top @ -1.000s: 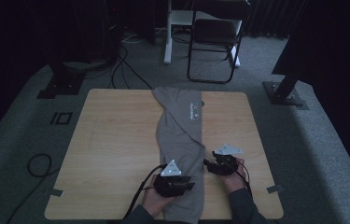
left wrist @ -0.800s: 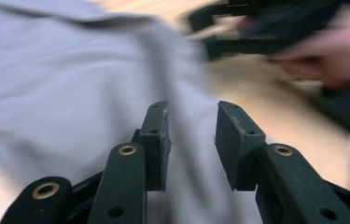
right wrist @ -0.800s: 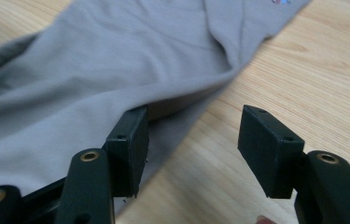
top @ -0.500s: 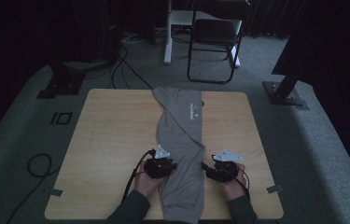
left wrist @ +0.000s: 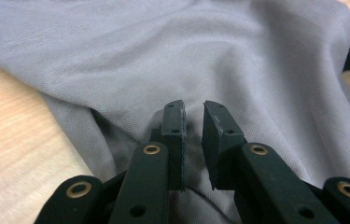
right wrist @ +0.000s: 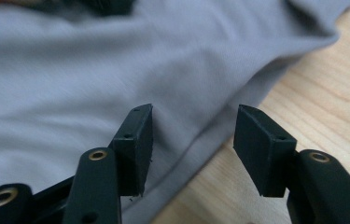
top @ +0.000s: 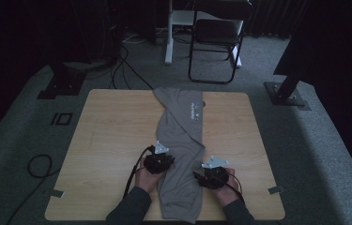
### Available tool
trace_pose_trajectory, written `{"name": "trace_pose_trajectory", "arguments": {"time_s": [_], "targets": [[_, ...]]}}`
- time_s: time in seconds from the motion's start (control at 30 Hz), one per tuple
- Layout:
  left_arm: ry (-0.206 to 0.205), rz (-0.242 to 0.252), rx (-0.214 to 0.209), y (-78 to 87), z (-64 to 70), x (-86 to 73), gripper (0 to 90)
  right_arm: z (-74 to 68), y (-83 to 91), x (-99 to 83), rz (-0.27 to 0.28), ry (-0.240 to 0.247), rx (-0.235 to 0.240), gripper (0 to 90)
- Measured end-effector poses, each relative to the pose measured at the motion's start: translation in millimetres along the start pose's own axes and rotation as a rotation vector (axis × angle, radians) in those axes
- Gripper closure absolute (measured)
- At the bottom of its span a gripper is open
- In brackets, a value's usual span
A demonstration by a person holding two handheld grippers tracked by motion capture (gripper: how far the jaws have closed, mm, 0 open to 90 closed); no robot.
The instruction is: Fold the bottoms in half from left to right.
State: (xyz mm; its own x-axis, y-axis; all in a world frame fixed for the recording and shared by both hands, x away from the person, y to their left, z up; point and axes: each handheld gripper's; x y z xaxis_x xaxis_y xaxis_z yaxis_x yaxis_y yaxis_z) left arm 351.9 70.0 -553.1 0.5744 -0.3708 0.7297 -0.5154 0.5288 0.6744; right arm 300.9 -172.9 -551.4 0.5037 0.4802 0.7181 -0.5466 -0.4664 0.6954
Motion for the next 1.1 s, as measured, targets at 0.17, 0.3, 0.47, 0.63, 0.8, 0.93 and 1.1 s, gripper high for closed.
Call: {"name": "trace_pose_trajectory", "arguments": {"time_s": [0.17,0.3,0.47,0.63,0.8,0.93,1.1], "targets": [[0.028,0.012,0.017,-5.0,-8.1,4.8,80.0,4.6,-6.7,6.3,0.006,0.024,-0.019,47.7],[0.065,0.026,0.051,-14.7,-17.3,14.2,80.1,19.1,-15.7,13.1,0.016,0.007,-0.038,47.5],[0.081,0.021,0.069,-18.1,-19.5,20.4,75.9,31.0,-24.9,20.8,0.020,-0.027,-0.049,47.5],[0.086,0.059,0.047,6.8,-14.9,17.9,71.8,24.3,-16.4,20.2,0.017,-0.008,-0.039,46.7],[0.053,0.091,0.011,39.9,-2.6,9.9,70.5,10.9,7.0,18.4,0.078,0.018,0.028,47.9],[0.006,0.079,-0.009,55.9,10.1,-3.6,69.7,-6.6,26.0,6.6,0.096,0.035,0.137,54.2],[-0.016,0.064,-0.067,69.7,30.8,-26.2,70.4,-24.4,30.6,-5.8,0.069,0.100,0.206,56.1]]}}
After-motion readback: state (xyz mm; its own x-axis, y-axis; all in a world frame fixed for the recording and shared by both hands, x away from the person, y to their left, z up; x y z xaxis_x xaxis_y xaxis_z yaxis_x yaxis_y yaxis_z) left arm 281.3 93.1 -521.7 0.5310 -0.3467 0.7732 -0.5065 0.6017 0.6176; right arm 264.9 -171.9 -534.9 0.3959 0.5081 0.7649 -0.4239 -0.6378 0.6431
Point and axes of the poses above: each handheld gripper's, and its own axes: y roughly backward along the jaws, x roughly out of its top, z roughly to its right, and after that the axes turned 1 degree about x, right-handed
